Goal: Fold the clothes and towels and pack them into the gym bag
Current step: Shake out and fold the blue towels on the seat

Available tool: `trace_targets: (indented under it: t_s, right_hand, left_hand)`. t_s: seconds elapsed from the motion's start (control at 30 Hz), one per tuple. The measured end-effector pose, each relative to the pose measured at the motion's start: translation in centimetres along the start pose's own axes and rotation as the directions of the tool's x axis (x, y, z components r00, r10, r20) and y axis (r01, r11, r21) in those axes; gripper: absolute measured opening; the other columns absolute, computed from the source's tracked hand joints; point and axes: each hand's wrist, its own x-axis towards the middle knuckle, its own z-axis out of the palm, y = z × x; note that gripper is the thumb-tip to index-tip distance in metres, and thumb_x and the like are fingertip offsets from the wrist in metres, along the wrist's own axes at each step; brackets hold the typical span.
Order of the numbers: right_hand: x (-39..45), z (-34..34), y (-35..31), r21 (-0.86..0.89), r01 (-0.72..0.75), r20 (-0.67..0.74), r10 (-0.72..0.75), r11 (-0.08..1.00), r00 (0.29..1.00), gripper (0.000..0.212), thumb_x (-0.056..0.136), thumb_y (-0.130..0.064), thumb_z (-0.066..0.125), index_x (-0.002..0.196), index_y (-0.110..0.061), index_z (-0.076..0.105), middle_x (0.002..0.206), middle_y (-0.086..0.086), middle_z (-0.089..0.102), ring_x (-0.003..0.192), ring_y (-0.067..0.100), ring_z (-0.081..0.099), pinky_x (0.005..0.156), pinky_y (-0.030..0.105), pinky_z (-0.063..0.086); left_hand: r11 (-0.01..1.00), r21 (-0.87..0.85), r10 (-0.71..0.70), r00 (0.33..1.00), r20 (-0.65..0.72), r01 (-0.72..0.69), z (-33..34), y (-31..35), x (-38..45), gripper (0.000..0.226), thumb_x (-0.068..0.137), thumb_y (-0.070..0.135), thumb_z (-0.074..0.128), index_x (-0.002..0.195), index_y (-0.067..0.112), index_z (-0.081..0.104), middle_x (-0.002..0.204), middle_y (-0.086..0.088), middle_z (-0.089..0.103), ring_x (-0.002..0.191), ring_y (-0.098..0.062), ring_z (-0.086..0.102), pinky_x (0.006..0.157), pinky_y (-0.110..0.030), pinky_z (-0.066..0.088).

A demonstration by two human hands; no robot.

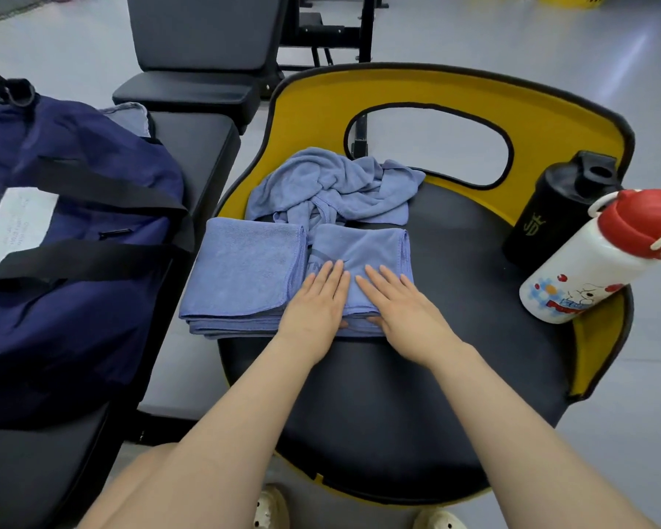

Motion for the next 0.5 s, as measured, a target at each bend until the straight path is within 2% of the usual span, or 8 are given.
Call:
trace_targets:
  t_s: [0.23, 0.5]
  right_hand:
    - [1.7, 0.5, 0.4, 0.016, -0.035, -0.024, 0.036, 0.999, 0.999, 0.067, 0.102, -0.017, 0.041, 0.152, -0.024, -0.003, 0.161, -0.004, -0.008, 0.148, 0.019, -0.009, 0.116, 0.030, -0.009]
    - [1.4, -0.9, 0.2, 0.065, -0.047, 0.100, 0.040, 0.997, 0.994, 0.065, 0.102, -0.015, 0.035, 0.152, -0.024, -0.005, 0.160, -0.007, -0.012, 0.147, 0.015, -0.012, 0.117, 0.031, -0.008]
  left_hand:
    - [0.997, -0.040, -0.064, 0.998, -0.023, 0.063, 0.2, 0.1, 1.3, 0.071, 0.103, 0.032, 0.033, 0.148, 0.003, -0.014, 0.157, -0.014, -0.018, 0.146, -0.026, -0.013, 0.117, -0.035, -0.005]
    - [0.995, -0.059, -0.082, 0.996, 0.042, 0.085, -0.4, 0.6, 1.4, 0.071, 0.102, 0.020, 0.037, 0.148, 0.001, -0.013, 0.157, -0.016, -0.017, 0.146, -0.028, -0.013, 0.119, -0.037, -0.004]
